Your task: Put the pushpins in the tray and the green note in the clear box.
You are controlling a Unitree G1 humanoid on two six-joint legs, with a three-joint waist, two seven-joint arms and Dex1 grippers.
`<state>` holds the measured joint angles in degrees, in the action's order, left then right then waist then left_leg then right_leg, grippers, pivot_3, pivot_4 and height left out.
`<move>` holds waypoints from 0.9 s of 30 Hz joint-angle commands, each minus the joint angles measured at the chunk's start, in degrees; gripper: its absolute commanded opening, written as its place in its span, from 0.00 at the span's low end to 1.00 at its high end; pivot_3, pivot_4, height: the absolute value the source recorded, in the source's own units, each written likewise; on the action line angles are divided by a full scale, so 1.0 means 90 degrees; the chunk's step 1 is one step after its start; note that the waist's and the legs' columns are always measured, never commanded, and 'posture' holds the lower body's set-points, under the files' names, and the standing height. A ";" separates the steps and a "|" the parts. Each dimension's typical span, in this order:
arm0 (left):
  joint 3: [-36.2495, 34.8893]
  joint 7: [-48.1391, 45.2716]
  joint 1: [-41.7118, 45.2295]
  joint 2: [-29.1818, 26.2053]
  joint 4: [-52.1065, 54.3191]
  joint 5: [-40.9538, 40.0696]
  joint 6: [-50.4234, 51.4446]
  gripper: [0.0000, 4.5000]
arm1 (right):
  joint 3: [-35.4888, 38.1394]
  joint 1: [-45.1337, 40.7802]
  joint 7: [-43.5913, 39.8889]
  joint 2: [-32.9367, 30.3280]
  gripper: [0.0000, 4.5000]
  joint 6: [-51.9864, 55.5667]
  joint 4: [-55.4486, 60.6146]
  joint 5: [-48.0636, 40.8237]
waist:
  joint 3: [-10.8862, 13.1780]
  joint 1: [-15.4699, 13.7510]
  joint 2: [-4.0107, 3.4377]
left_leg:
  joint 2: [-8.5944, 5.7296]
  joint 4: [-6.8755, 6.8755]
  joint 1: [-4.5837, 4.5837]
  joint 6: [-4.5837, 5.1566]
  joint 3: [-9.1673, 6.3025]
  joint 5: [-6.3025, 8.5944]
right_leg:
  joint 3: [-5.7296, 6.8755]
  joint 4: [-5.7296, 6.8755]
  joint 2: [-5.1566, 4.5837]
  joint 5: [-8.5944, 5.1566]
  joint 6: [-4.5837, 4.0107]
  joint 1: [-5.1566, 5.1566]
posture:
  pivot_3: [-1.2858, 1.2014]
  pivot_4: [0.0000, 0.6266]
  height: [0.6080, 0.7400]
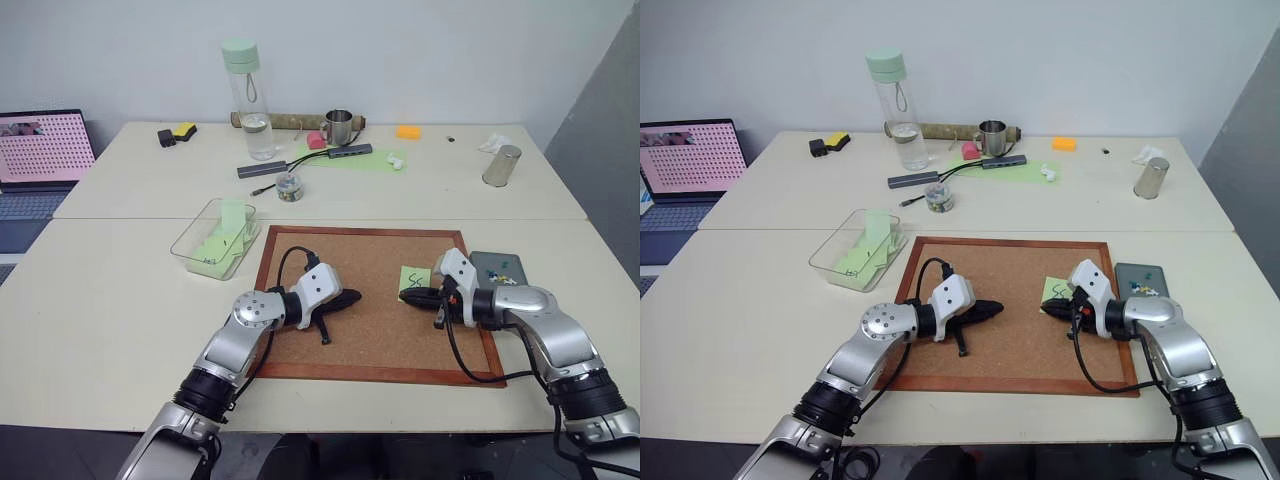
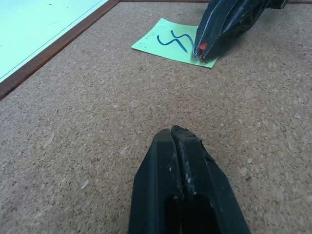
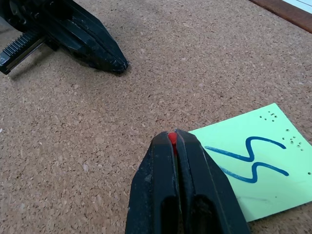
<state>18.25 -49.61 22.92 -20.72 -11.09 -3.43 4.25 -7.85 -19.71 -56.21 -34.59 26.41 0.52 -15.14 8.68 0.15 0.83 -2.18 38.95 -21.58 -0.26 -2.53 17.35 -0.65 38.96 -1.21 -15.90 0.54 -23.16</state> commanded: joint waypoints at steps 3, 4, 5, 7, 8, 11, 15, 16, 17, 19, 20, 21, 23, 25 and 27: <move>-0.0115 0.0120 -0.0118 0.0128 -0.0263 -0.0067 0.0430 0.00 | 0.0299 -0.0294 -0.0345 -0.0306 0.01 -0.0239 0.1044 -0.0334 | 0.0000 -0.0002 0.0000 | 0.0000 0.0000 0.0000 0.0000 0.0000 0.0000 | 0.0000 0.0000 0.0000 0.0000 0.0000 0.0000 | 0.52 0.24 1.00; -0.0239 0.0146 -0.0095 0.0191 -0.0155 -0.0226 0.0597 0.00 | 0.0276 -0.0301 -0.0385 -0.0384 0.01 -0.0330 0.1131 -0.0271 | 0.0000 -0.0006 0.0000 | 0.0000 0.0001 0.0001 0.0000 -0.0002 0.0000 | 0.0001 0.0000 0.0000 0.0000 0.0000 0.0001 | 0.52 0.24 1.00; -0.0499 0.0198 -0.0059 0.0323 0.0046 -0.0615 0.1011 0.00 | 0.0223 -0.0303 -0.0436 -0.0480 0.01 -0.0533 0.1190 -0.0136 | -0.0001 -0.0008 0.0002 | -0.0001 0.0002 0.0001 0.0000 -0.0003 0.0000 | 0.0002 0.0000 0.0000 0.0000 0.0000 0.0002 | 0.52 0.24 1.00; -0.1055 0.0275 0.0070 0.0506 0.0477 -0.1422 0.1833 0.08 | 0.0095 -0.0290 -0.0513 -0.0667 0.00 -0.1007 0.1255 0.0183 | 0.0002 -0.0029 0.0006 | -0.0003 0.0004 -0.0002 0.0000 -0.0007 0.0000 | 0.0006 -0.0001 -0.0003 0.0000 0.0001 0.0004 | 0.52 0.24 1.00; -0.1328 0.0292 0.0123 0.0572 0.0698 -0.1868 0.2283 0.09 | 0.0055 -0.0281 -0.0524 -0.0718 0.00 -0.1226 0.1267 0.0297 | 0.0007 -0.0022 0.0012 | -0.0004 0.0009 -0.0009 0.0000 -0.0012 0.0000 | 0.0011 -0.0001 -0.0003 0.0000 0.0002 0.0001 | 0.52 0.24 1.00; -0.1750 0.0335 0.0147 0.0665 0.1144 -0.2644 0.3190 0.21 | -0.0011 -0.0279 -0.0527 -0.0776 0.00 -0.1636 0.1250 0.0473 | 0.0017 -0.0004 0.0024 | -0.0003 0.0010 -0.0019 0.0000 -0.0017 0.0000 | 0.0016 -0.0001 -0.0002 0.0000 0.0003 -0.0008 | 0.52 0.24 1.00; -0.2149 0.0442 -0.0140 0.0855 0.1828 -0.3916 0.4575 0.40 | -0.0093 -0.0410 -0.0482 -0.0709 0.00 -0.2320 0.1185 0.0752 | 0.0019 -0.0005 0.0026 | -0.0003 0.0009 -0.0022 -0.0006 -0.0020 -0.0003 | 0.0018 -0.0003 -0.0003 0.0000 0.0003 -0.0010 | 0.52 0.24 1.00; -0.2192 0.0504 -0.0208 0.0913 0.1927 -0.4095 0.4767 0.44 | -0.0111 -0.0439 -0.0477 -0.0682 0.00 -0.2426 0.1166 0.0787 | 0.0019 -0.0006 0.0026 | -0.0002 0.0009 -0.0022 -0.0008 -0.0020 -0.0004 | 0.0018 -0.0004 -0.0003 0.0000 0.0003 -0.0009 | 0.52 0.24 1.00; -0.2256 0.0631 -0.0264 0.1027 0.1992 -0.4266 0.4929 0.47 | -0.0149 -0.0474 -0.0491 -0.0675 0.00 -0.2556 0.1136 0.0846 | 0.0019 -0.0006 0.0026 | -0.0003 0.0009 -0.0022 -0.0008 -0.0020 -0.0004 | 0.0018 -0.0004 -0.0003 0.0000 0.0003 -0.0009 | 0.52 0.24 1.00; -0.2365 0.0857 -0.0317 0.1208 0.2044 -0.4516 0.5138 0.56 | -0.0192 -0.0537 -0.0525 -0.0665 0.00 -0.2728 0.1080 0.0925 | 0.0020 -0.0008 0.0027 | -0.0003 0.0009 -0.0020 -0.0011 -0.0021 -0.0006 | 0.0017 -0.0004 -0.0003 0.0000 0.0002 -0.0009 | 0.52 0.24 1.00; -0.2408 0.0938 -0.0325 0.1265 0.2056 -0.4593 0.5206 0.61 | -0.0203 -0.0559 -0.0536 -0.0664 0.00 -0.2773 0.1062 0.0938 | 0.0022 -0.0008 0.0030 | -0.0003 0.0009 -0.0020 -0.0011 -0.0021 -0.0006 | 0.0018 -0.0003 -0.0003 0.0000 0.0002 -0.0009 | 0.52 0.24 1.00; -0.2452 0.1034 -0.0319 0.1362 0.2020 -0.4676 0.5261 0.65 | -0.0212 -0.0594 -0.0554 -0.0669 0.00 -0.2766 0.1086 0.0927 | 0.0022 -0.0009 0.0031 | -0.0003 0.0009 -0.0020 -0.0013 -0.0023 -0.0007 | 0.0019 -0.0003 -0.0003 0.0000 0.0002 -0.0008 | 0.52 0.24 1.00; -0.2526 0.1214 -0.0265 0.1562 0.1847 -0.4753 0.5272 0.73 | -0.0227 -0.0653 -0.0611 -0.0671 0.00 -0.2668 0.1198 0.0851 | 0.0022 -0.0012 0.0031 | -0.0004 0.0009 -0.0020 -0.0017 -0.0023 -0.0009 | 0.0018 -0.0004 -0.0003 0.0000 0.0002 -0.0007 | 0.52 0.24 1.00; -0.2570 0.1351 -0.0188 0.1717 0.1686 -0.4781 0.5228 0.81 | -0.0247 -0.0686 -0.0658 -0.0667 0.00 -0.2615 0.1288 0.0813 | 0.0022 -0.0019 0.0031 | -0.0004 0.0010 -0.0021 -0.0026 -0.0022 -0.0014 | 0.0018 -0.0004 -0.0004 0.0000 0.0002 -0.0006 | 0.52 0.24 1.00; -0.2606 0.1482 -0.0066 0.1870 0.1545 -0.4782 0.5148 0.88 | -0.0283 -0.0717 -0.0697 -0.0662 0.00 -0.2586 0.1361 0.0805 | 0.0022 -0.0022 0.0031 | -0.0005 0.0011 -0.0020 -0.0029 -0.0022 -0.0016 | 0.0018 -0.0004 -0.0004 0.0000 0.0002 -0.0006 | 0.52 0.24 1.00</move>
<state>-4.74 -37.56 20.73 -5.33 3.39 -45.12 51.16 -10.48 -24.55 -61.83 -40.42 3.10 10.08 -6.94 8.88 -0.05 1.11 -2.23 39.04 -21.76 -0.53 -2.73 17.20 -0.49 38.92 -1.25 -15.90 0.56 -23.22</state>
